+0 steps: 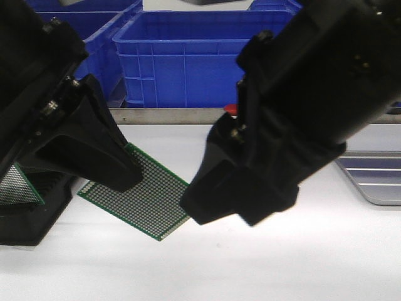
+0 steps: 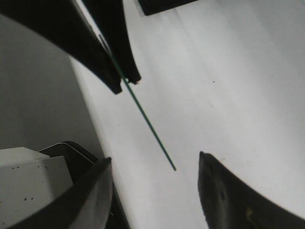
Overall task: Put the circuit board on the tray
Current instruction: 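Bring the right gripper to the board and grasp its free edge, then release the left gripper and carry the board toward the steel tray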
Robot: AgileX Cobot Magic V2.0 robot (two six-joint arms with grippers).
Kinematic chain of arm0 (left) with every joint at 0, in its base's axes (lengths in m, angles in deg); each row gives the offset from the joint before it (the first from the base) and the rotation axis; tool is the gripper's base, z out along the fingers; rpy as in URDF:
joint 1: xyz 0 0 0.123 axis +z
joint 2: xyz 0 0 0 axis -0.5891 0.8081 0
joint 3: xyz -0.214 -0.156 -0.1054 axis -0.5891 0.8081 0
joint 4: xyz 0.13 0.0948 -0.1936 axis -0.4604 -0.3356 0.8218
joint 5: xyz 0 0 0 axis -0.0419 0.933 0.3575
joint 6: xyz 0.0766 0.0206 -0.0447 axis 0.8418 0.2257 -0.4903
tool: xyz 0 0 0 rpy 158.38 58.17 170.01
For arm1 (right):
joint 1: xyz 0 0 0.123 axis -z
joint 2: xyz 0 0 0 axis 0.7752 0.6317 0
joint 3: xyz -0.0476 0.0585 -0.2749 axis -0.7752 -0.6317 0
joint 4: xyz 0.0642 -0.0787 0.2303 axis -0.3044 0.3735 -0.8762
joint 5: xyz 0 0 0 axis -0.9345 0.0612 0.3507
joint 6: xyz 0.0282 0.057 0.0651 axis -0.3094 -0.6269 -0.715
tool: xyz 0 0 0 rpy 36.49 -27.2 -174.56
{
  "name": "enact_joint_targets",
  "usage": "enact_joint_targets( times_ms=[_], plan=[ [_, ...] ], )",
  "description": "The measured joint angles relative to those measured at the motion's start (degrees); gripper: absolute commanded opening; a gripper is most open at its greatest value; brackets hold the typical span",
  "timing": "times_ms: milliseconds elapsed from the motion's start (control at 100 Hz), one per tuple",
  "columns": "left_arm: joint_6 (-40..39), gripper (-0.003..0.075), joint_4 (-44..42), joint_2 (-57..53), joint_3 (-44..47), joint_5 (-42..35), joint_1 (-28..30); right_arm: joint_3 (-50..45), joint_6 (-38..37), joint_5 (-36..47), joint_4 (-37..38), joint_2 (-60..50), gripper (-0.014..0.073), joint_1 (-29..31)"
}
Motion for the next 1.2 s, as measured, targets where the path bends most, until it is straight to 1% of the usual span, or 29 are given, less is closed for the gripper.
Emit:
enact_joint_targets(
  times_ms=[220,290,390,460,580,660,790,840,880,930,960,980,1030,1100,1150,1200],
  plan=[
    [0.0,-0.002,0.0,0.0,0.0,0.0,0.0,4.0,0.6,-0.1,0.0,6.0,0.0418,0.0],
    [0.0,-0.002,0.0,0.0,0.0,0.0,0.0,4.7,0.8,-0.1,0.0,7.3,0.039,0.0],
    [0.0,-0.002,0.0,0.0,0.0,0.0,0.0,5.0,0.9,-0.2,0.0,8.0,0.0309,0.0],
    [0.0,-0.002,0.0,0.0,0.0,0.0,0.0,5.0,0.9,-0.3,0.0,8.0,0.0224,0.0],
    [0.0,-0.002,0.0,0.0,0.0,-0.1,0.0,5.0,0.9,-0.7,-0.5,8.0,0.0034,-0.1],
    [0.4,-0.002,-0.1,0.0,0.0,-0.6,0.0,5.0,1.6,-1.5,-0.6,8.0,-0.0069,-0.3],
    [0.9,-0.0019,-0.4,0.0,0.0,-0.4,0.0,5.0,2.5,-2.3,-0.9,8.0,-0.007,-0.6],
    [0.9,-0.0006,-0.4,0.0,0.0,-0.4,0.0,5.0,2.5,-2.4,-1.0,8.0,-0.007,-0.6],
    [0.9,0.0031,-0.4,0.0,0.0,-0.4,0.0,5.0,2.5,-2.5,-1.0,8.0,-0.007,-0.6],
    [0.9,0.0103,-0.4,0.0,0.0,-0.6,0.0,5.0,2.5,-2.6,-1.5,8.0,-0.007,-0.6],
    [0.9,0.0172,-0.4,0.0,0.0,-0.7,0.0,5.0,2.5,-2.8,-1.8,8.0,-0.007,-0.6],
    [0.9,0.0203,-0.4,0.0,0.0,-1.1,0.0,5.0,2.5,-3.0,-2.0,8.0,-0.007,-0.6],
    [0.9,0.0335,-0.2,0.0,0.0,-1.5,0.0,5.0,2.3,-3.1,-2.5,8.0,-0.007,-0.7],
    [0.6,0.047,-0.1,0.0,0.0,-1.4,0.0,5.0,2.0,-3.2,-2.5,8.0,-0.007,-0.4],
    [0.5,0.0522,-0.2,0.0,0.0,-1.3,0.0,5.0,1.7,-3.4,-2.5,8.0,-0.0069,0.2],
    [0.4,0.0533,-0.4,0.0,0.0,-1.4,0.0,5.0,1.1,-4.3,-2.5,8.0,-0.0069,1.4]
  ],
)
